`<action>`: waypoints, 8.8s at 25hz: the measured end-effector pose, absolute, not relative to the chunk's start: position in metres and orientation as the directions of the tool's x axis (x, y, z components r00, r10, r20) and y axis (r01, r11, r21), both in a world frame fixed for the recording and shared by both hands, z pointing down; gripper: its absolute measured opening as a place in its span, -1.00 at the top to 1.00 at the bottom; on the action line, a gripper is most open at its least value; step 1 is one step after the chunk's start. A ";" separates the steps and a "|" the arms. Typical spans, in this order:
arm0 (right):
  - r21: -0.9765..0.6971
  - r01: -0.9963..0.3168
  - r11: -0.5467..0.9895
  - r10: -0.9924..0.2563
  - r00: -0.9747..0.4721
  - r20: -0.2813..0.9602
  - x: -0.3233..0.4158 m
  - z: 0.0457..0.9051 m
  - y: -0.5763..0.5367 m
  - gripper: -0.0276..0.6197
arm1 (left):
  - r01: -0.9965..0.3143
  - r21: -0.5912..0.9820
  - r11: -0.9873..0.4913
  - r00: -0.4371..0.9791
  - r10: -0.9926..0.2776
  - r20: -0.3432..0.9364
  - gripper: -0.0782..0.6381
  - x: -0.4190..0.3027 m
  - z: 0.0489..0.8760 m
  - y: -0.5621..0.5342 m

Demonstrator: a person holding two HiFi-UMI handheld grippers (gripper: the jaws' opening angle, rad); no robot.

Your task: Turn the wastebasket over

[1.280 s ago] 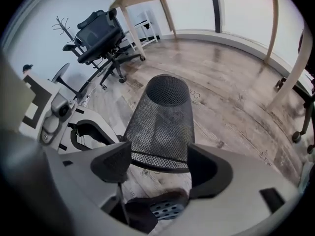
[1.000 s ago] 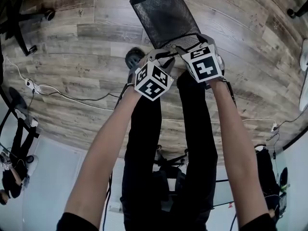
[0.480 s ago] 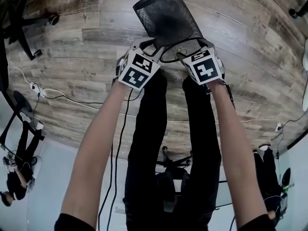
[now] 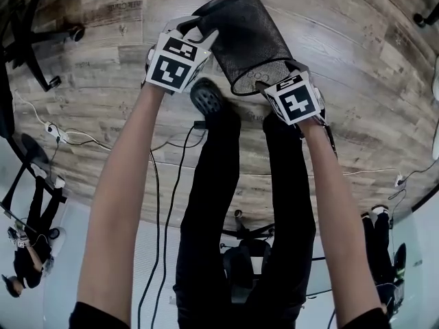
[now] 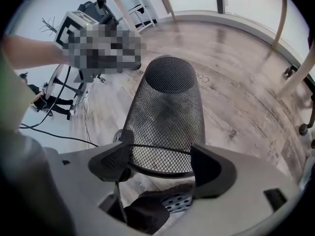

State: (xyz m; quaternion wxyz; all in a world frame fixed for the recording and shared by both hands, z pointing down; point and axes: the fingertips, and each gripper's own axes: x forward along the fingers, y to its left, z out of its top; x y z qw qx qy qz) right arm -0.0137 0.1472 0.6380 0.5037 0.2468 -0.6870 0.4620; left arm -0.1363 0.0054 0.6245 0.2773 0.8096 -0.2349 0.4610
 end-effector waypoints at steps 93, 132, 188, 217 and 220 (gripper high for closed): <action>-0.350 -0.774 0.528 0.018 -0.402 0.915 0.030 0.673 0.248 -0.27 | -0.412 0.249 -0.877 0.559 -0.027 0.829 0.31 -0.004 0.503 0.088; -0.243 -0.899 0.365 -0.161 -0.318 0.934 0.100 0.615 0.181 -0.27 | -0.345 0.195 -0.918 0.486 0.003 0.874 -0.24 0.008 0.537 0.105; -0.507 -0.861 0.018 -0.266 -0.493 0.828 0.063 0.577 0.133 0.74 | -0.111 -0.103 -0.989 0.462 -0.143 0.876 -0.22 0.012 0.577 0.155; -0.370 -0.863 0.343 -0.304 -0.475 0.826 0.082 0.449 0.083 0.74 | -0.278 -0.098 -0.955 0.513 -0.234 0.826 0.40 0.026 0.442 0.098; -0.351 -0.852 0.389 -0.306 -0.479 0.823 0.079 0.418 0.082 0.74 | -0.309 -0.107 -0.945 0.509 -0.260 0.821 0.45 0.023 0.408 0.095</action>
